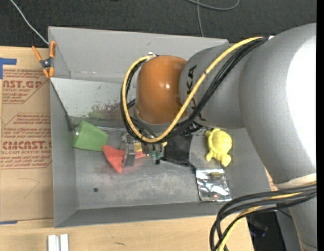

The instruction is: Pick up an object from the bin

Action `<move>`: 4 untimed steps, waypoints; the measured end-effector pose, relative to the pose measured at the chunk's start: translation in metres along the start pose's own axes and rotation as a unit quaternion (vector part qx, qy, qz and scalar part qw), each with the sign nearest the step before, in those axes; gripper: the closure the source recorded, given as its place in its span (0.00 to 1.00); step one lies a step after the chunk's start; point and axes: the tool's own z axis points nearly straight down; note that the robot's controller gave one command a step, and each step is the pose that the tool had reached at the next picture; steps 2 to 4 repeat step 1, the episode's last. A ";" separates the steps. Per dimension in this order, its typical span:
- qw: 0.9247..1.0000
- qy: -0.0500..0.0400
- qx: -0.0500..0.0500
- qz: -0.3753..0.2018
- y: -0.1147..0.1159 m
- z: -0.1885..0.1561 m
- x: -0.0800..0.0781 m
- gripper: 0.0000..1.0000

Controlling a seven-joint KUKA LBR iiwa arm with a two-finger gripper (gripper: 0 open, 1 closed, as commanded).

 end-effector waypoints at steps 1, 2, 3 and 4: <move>1.000 0.003 0.001 0.000 0.000 -0.020 0.002 1.00; 1.000 0.003 0.001 0.000 0.000 -0.020 0.002 1.00; 1.000 0.003 0.001 0.000 0.000 -0.020 0.002 1.00; 1.000 0.003 0.001 0.000 0.000 -0.020 0.002 1.00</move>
Offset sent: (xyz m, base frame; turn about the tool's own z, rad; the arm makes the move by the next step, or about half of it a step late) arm -0.0002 0.0000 0.0059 0.0000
